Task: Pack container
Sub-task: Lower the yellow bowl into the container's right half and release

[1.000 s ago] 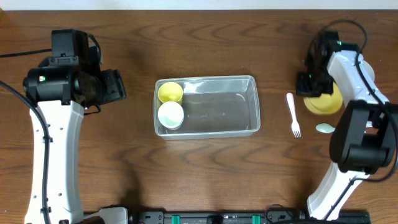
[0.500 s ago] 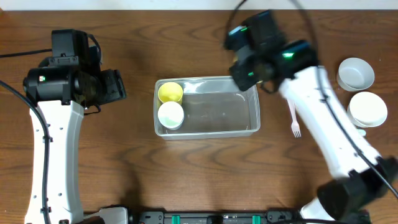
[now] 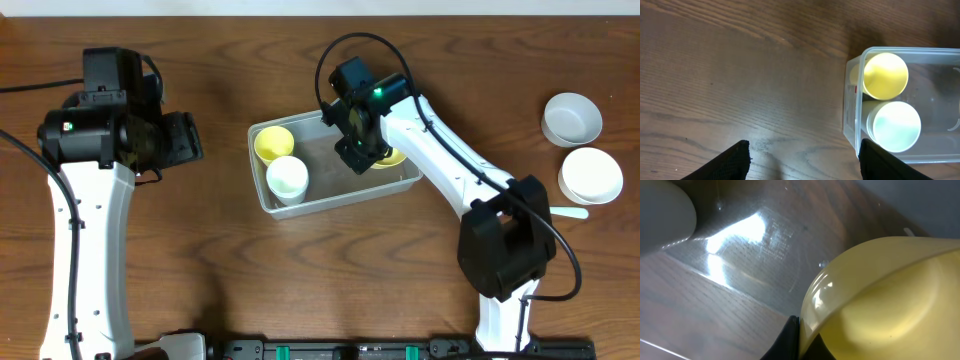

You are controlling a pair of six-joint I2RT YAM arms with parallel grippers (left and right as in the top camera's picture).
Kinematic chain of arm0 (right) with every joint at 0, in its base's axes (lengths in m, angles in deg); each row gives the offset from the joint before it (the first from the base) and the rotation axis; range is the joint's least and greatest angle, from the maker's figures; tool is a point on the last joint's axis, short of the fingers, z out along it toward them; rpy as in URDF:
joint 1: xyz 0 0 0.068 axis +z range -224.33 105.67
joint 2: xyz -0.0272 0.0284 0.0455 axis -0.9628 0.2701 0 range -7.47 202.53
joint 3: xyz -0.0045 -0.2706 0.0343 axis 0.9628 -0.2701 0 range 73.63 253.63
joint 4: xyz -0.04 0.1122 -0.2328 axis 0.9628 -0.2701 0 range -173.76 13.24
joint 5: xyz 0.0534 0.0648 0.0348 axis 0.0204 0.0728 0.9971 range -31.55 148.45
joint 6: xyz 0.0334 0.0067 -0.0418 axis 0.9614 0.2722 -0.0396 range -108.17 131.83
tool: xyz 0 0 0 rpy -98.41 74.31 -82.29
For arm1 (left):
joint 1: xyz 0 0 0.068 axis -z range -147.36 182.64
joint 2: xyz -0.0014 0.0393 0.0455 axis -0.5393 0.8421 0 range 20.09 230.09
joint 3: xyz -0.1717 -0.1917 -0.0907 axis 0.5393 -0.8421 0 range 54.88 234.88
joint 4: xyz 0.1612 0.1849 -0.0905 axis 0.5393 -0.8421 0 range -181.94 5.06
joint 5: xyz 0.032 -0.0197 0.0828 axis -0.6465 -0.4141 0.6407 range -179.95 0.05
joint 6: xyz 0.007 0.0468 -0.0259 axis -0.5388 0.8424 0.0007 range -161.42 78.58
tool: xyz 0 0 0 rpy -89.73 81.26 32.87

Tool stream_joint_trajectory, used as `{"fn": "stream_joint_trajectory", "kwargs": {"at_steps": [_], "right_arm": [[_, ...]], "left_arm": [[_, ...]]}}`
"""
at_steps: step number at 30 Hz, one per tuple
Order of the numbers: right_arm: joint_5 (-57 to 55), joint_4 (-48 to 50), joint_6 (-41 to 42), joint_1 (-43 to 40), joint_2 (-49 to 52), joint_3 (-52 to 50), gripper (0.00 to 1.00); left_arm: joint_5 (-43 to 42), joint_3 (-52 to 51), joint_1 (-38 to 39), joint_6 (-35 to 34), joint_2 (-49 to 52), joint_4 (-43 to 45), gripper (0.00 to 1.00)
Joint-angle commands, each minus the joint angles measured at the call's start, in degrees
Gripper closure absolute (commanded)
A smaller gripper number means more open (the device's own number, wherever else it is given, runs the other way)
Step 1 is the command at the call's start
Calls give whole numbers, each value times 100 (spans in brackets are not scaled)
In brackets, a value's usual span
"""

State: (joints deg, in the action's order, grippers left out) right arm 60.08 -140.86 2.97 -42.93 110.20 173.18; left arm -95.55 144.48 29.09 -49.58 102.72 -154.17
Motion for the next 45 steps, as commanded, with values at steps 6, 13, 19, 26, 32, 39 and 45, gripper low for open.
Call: {"fn": "stream_joint_trajectory", "kwargs": {"at_steps": [6,13,19,26,32,39,45], "right_arm": [[-33,17,-2,-39,-39,4,92],[-37,17,-4,-37,-39,4,89],[-538,20,227,-79,-232,81,97],[-586,-501,901,-468,-896,149,99],[-568,-911,975,-658,-850,-146,99],[-367,-531,1014,-658,-848,-1036,99],[-302,-522,1014,-658,-848,-1410,99]], "left_arm": [[24,-46,-24,-50,22,-39,30],[24,-46,-26,-50,22,-59,30],[24,-46,-26,-50,22,-59,30],[24,-46,-24,-48,22,-61,30],[24,-46,-24,-50,22,-59,30],[24,-46,-24,-50,22,-61,30],[24,-46,-24,-50,22,-61,30]]}}
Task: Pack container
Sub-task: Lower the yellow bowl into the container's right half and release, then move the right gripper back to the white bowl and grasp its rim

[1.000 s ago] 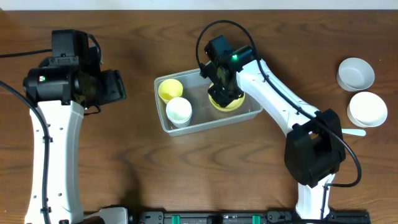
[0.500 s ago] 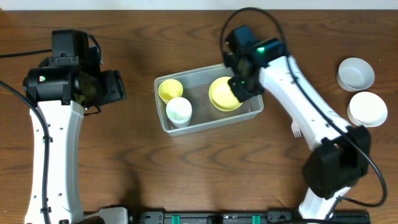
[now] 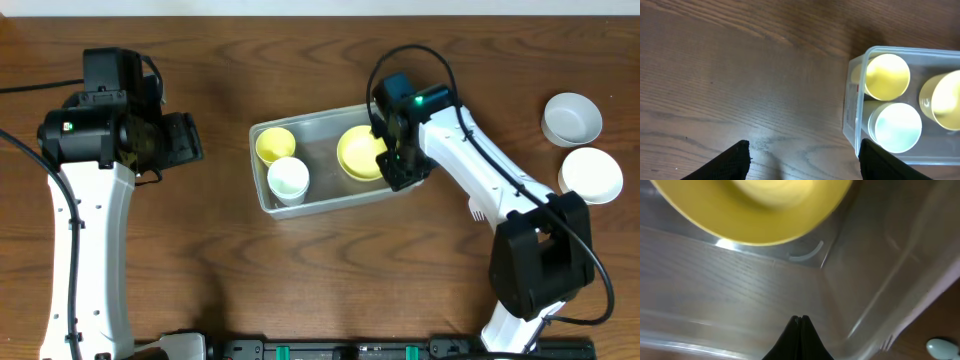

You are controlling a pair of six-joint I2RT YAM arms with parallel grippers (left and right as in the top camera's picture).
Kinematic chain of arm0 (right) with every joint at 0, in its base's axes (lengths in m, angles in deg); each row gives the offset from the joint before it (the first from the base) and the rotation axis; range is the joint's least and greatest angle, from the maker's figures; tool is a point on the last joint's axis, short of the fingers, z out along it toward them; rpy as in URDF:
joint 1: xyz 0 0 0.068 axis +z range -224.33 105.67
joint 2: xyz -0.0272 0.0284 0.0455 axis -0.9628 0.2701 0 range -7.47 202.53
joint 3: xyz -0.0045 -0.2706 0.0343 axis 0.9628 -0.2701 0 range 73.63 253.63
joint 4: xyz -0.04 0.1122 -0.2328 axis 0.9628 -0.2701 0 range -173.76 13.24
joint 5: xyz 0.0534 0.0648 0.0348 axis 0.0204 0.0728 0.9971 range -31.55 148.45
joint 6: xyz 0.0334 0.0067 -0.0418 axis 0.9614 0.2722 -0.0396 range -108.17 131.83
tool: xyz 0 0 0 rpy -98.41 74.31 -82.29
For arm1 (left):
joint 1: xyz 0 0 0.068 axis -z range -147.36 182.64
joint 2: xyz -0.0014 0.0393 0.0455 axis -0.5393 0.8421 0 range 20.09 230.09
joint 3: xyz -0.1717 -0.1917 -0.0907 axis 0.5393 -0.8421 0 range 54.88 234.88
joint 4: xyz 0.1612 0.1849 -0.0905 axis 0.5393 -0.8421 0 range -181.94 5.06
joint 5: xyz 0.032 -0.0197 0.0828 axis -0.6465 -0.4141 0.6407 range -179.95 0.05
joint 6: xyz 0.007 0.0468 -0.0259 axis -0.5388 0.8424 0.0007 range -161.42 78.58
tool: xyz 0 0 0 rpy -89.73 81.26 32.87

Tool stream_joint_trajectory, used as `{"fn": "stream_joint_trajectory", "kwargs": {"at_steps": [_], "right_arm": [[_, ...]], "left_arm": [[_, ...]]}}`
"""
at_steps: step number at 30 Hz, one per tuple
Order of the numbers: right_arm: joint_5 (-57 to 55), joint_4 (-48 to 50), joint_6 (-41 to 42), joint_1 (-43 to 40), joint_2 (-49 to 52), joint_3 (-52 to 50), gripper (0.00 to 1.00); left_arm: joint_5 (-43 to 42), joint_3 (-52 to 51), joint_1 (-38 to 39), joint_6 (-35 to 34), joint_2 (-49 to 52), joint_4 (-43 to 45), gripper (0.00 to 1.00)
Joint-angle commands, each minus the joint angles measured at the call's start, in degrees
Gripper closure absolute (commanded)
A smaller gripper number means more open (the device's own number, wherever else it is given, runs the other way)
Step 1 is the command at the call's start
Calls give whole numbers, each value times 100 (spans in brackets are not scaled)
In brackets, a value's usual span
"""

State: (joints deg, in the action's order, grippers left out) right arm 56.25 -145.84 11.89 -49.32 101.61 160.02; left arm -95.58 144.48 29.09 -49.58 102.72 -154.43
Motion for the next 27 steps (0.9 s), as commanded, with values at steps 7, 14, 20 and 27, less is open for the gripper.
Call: {"fn": "stream_joint_trajectory", "kwargs": {"at_steps": [7,14,20,27], "right_arm": [[511,-455,-17,125,-7,-94,99],[529,-337,-7,238,-9,-94,99],[214,-39,302,55,-149,378,99],[-1248,-31,1480,-1139,-776,1537,71]], "left_arm": [[26,-46,-24,-50,22,-35,30],[24,-46,-24,-50,22,-35,30],[24,-46,-24,-50,22,-35,30],[26,-46,-24,-50,22,-76,29]]}}
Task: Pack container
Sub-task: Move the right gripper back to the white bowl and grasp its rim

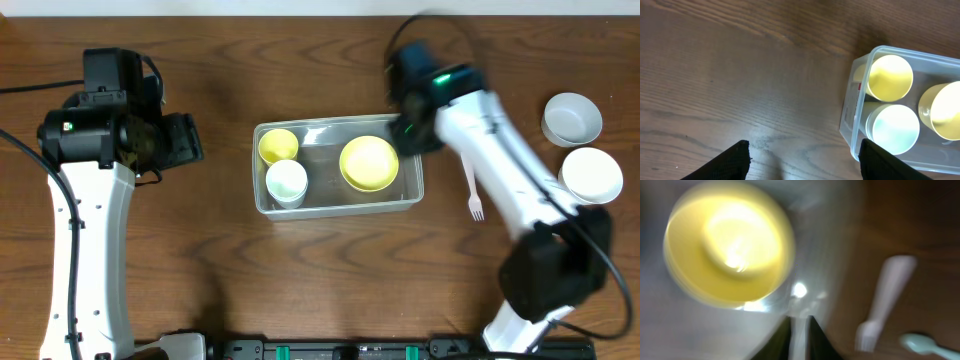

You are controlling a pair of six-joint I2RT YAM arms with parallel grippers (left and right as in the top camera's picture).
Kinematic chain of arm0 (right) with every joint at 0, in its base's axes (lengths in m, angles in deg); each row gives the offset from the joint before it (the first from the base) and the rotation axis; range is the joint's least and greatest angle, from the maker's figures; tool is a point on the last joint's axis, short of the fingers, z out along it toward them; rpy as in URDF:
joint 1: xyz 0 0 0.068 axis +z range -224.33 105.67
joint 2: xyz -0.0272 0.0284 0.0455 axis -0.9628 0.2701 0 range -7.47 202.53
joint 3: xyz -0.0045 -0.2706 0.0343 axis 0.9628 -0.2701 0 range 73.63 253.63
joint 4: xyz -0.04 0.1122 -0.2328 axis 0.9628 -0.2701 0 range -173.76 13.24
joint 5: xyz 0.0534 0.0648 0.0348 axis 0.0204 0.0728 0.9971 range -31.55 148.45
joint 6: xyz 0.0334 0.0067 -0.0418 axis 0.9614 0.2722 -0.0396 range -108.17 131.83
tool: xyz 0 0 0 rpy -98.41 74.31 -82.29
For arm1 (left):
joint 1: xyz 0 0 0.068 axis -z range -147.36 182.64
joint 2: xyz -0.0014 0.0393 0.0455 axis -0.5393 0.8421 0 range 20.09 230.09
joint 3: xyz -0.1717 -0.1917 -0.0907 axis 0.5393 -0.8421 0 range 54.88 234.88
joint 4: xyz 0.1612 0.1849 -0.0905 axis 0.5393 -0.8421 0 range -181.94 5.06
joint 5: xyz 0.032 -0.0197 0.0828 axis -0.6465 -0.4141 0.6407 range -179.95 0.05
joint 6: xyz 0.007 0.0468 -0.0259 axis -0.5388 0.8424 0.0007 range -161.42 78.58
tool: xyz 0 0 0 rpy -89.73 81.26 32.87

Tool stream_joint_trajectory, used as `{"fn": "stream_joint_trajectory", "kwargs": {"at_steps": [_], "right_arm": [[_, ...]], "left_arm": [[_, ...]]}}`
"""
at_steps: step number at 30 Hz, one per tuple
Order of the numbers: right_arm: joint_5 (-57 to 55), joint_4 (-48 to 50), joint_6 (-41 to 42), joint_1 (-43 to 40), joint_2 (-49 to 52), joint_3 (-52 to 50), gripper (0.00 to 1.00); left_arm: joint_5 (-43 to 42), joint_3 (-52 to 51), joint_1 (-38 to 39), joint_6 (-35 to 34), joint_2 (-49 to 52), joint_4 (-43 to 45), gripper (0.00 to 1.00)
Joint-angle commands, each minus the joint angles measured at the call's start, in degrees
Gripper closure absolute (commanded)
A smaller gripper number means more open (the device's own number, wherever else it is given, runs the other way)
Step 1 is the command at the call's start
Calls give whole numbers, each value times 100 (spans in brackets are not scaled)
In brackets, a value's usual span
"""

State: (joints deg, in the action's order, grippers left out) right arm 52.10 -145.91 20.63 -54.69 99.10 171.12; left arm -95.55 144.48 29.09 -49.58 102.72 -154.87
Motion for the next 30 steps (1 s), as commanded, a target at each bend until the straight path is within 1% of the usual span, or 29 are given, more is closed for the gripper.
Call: {"fn": "stream_joint_trajectory", "kwargs": {"at_steps": [1,2,3,4,6,8,11,15,21,30], "right_arm": [[-831,-24,651,-848,-603,501,55],[-824,-22,697,-1161,-688,540,34],[-824,-28,754,-1478,-756,540,24],[-809,-42,754,-1764,-782,538,22],[-750,-101,761,-2332,-780,533,22],[-605,-114,791,-2946,-708,459,19],[-481,-111,791,-3681,-487,341,18],[-352,-116,721,-4264,-42,249,17],[-323,-157,485,-4605,675,96,17],[-24,-133,378,-4603,1399,22,17]], "left_arm": [[24,-46,-24,-50,22,-37,29],[24,-46,-24,-50,22,-35,29],[22,-46,-24,-50,22,-35,29],[24,-46,-24,-50,22,-35,29],[24,-46,-24,-50,22,-33,29],[24,-46,-24,-50,22,-31,29],[22,-46,-24,-50,22,-31,29],[24,-46,-24,-50,22,-31,29],[22,-46,-24,-50,22,-31,29],[22,-46,-24,-52,22,-31,29]]}}
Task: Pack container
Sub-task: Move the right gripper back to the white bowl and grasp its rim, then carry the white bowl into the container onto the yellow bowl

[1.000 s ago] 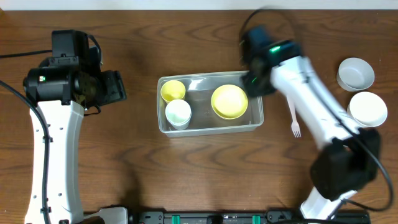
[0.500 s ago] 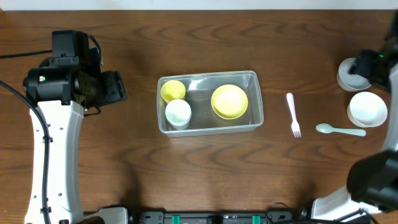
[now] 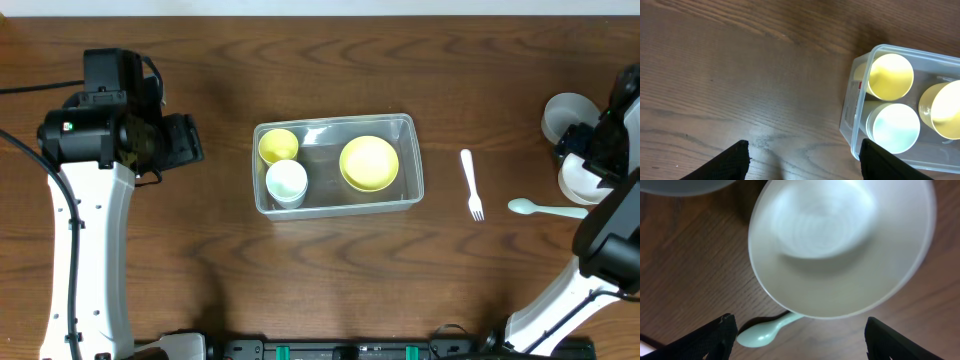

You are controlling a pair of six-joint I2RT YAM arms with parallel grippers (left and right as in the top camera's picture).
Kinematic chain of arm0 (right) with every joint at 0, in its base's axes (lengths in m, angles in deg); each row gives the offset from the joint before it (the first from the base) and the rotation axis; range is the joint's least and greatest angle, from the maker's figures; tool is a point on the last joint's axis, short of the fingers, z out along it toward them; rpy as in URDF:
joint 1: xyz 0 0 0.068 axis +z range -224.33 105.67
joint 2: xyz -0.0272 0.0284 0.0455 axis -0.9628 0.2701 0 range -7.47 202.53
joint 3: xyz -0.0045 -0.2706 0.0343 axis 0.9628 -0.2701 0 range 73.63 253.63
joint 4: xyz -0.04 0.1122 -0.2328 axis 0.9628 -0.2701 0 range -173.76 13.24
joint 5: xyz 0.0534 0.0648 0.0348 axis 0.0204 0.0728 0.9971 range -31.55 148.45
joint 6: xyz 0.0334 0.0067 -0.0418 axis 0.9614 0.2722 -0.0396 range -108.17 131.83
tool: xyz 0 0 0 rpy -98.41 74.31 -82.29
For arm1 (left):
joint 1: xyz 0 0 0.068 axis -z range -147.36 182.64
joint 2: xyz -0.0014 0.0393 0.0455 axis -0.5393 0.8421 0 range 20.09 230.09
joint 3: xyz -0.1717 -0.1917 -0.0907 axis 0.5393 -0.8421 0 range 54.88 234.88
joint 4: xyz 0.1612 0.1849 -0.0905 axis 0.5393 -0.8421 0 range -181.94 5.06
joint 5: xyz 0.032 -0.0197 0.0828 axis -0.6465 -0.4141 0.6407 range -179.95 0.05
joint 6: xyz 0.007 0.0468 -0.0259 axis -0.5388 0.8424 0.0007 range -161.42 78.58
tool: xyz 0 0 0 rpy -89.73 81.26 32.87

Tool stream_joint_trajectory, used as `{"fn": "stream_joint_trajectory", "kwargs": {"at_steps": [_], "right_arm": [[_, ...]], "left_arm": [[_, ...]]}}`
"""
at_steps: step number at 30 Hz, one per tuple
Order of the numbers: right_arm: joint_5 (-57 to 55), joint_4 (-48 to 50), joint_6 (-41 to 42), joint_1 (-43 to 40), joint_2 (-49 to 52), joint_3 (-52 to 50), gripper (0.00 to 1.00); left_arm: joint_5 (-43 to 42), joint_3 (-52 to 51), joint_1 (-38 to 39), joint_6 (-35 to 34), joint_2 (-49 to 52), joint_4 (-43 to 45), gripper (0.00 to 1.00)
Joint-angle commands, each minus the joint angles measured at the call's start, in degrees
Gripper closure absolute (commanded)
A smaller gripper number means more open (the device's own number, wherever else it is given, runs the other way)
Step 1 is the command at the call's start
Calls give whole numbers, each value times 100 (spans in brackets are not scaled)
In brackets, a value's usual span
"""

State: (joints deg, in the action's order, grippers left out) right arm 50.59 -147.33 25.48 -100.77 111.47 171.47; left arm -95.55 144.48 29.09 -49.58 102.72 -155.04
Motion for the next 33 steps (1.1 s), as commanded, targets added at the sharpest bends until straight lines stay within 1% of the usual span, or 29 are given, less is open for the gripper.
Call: {"fn": "stream_joint_trajectory", "kwargs": {"at_steps": [1,7,9,11,15,18,21,22,23,24,29,31,33], "right_arm": [[125,17,-109,11,227,-13,17],[138,72,-118,24,614,-15,16],[269,125,-203,24,699,-15,18],[422,186,-306,24,752,-15,22],[448,203,-323,24,774,-15,36],[448,201,-323,24,774,-15,51],[450,199,-323,24,774,-15,69],[450,199,-323,24,774,-15,73],[450,197,-321,26,774,-15,74],[450,199,-321,26,774,-15,79],[450,203,-321,24,774,-15,94],[450,212,-319,24,772,-15,98],[452,225,-317,26,772,-13,99]], "left_arm": [[22,-46,-24,-52,22,-15,29],[22,-46,-24,-52,22,-15,29],[22,-46,-24,-52,22,-15,29],[24,-46,-24,-52,22,-15,29],[22,-46,-24,-52,22,-15,29],[22,-46,-24,-52,22,-15,29],[22,-46,-24,-52,22,-15,29],[22,-46,-24,-50,22,-15,29],[22,-46,-24,-50,22,-17,29],[22,-46,-24,-52,22,-15,29],[22,-46,-24,-52,22,-15,29],[22,-46,-24,-52,22,-15,29],[24,-46,-24,-52,22,-15,29]]}}
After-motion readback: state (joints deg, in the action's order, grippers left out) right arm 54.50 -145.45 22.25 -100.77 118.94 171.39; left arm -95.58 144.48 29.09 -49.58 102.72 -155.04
